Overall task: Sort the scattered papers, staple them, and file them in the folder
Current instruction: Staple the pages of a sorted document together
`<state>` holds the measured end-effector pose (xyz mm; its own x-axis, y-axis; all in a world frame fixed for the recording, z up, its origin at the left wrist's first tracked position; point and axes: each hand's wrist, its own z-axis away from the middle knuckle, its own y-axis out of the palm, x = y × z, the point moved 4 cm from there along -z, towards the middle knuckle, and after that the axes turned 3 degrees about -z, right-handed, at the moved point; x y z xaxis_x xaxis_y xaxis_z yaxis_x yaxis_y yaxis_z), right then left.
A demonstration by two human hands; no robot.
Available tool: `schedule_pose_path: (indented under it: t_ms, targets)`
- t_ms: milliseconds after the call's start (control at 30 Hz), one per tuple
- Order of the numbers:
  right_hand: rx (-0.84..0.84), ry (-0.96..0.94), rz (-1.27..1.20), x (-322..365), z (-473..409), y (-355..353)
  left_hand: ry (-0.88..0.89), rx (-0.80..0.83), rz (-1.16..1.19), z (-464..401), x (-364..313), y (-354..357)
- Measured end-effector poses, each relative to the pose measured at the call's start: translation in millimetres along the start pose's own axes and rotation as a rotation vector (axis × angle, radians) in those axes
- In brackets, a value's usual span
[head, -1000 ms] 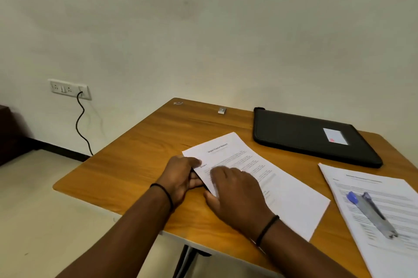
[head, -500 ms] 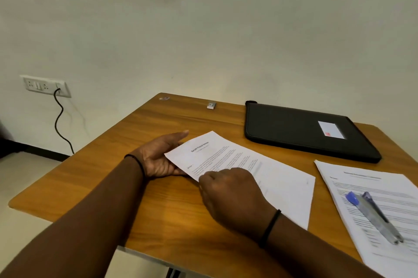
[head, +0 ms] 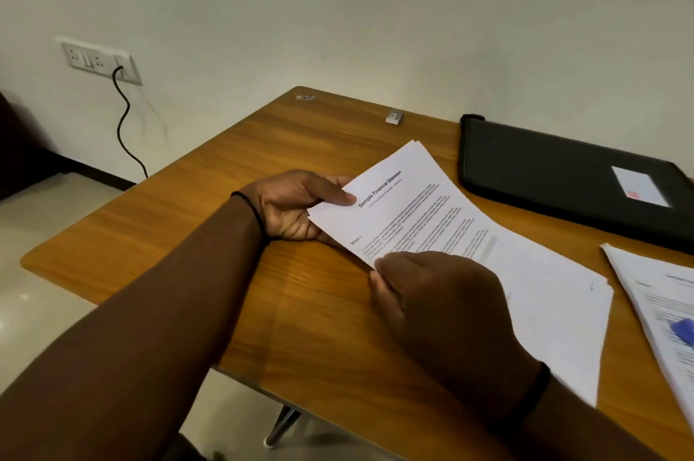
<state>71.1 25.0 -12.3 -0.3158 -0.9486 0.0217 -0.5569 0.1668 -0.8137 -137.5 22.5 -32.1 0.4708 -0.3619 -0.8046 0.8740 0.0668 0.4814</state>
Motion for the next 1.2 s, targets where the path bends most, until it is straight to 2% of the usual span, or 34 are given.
schedule_pose_path:
  t_ms: [133, 333, 467, 567, 700, 833, 1200]
  targets:
    - [-0.033, -0.004, 0.009, 2.2, 2.9, 0.7, -0.020, -0.041, -0.007, 1.0, -1.4, 6.4]
    - [0.036, 0.064, -0.090, -5.0, 1.5, 4.9, -0.039, -0.099, -0.001, 2.5, -0.4, 5.2]
    - [-0.052, 0.108, -0.122, -3.6, 1.3, -1.6, -0.030, -0.039, -0.025, 0.0, 0.1, -0.6]
    - [-0.133, 0.236, -0.170, -6.2, -2.5, -9.1, -0.034, 0.020, -0.069, 0.3, 0.4, 3.4]
    - [-0.222, 0.258, -0.224, -7.7, -5.3, -18.4, -0.016, -0.016, -0.081, 1.5, -0.8, 1.7]
    - [-0.291, 0.290, -0.122, -15.0, -3.1, -20.0, -0.003, -0.028, -0.081, 1.7, -1.2, 0.6]
    - [-0.091, 0.198, -0.077, -5.2, -5.1, -3.0, -0.018, 0.013, -0.115, -2.6, 0.6, -6.3]
